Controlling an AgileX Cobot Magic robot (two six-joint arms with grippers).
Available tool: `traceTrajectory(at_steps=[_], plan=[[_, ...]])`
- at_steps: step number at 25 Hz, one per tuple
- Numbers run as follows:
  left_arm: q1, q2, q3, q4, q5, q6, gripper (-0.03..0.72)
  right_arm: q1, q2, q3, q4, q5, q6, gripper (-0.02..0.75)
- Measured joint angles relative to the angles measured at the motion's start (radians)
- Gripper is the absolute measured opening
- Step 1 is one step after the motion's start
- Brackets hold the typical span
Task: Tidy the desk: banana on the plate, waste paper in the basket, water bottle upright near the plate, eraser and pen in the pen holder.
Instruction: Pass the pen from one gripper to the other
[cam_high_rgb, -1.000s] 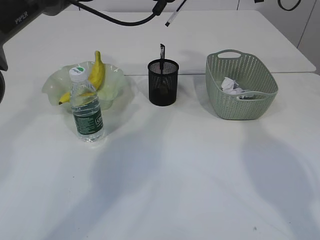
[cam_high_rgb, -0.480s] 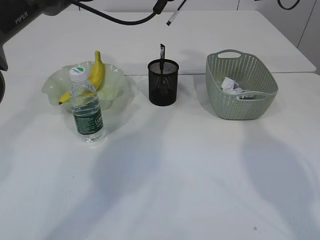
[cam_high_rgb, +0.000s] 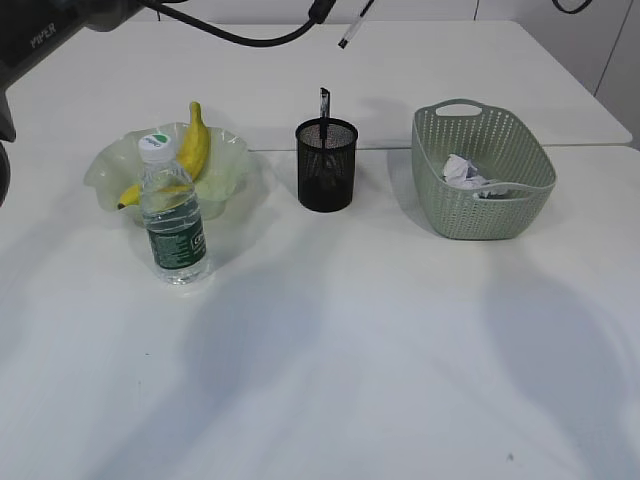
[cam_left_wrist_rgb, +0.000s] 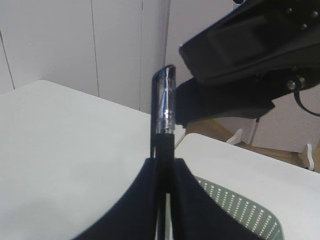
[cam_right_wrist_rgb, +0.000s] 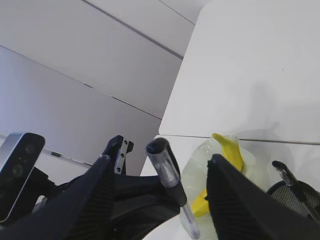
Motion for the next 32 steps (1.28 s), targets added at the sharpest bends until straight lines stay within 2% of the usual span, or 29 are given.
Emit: traceTrajectory(at_steps=[9,32], plan=[[-0.006,0.0,0.0,-0.006,0.006,0.0,0.013,0.0,0.0,0.0,0.024,-0.004,-0.016,0.441],[-0.006,0.0,0.0,-0.108,0.011,0.0,0.012,0.0,0.0,0.0,0.042,-0.019,-0.022,0.441]])
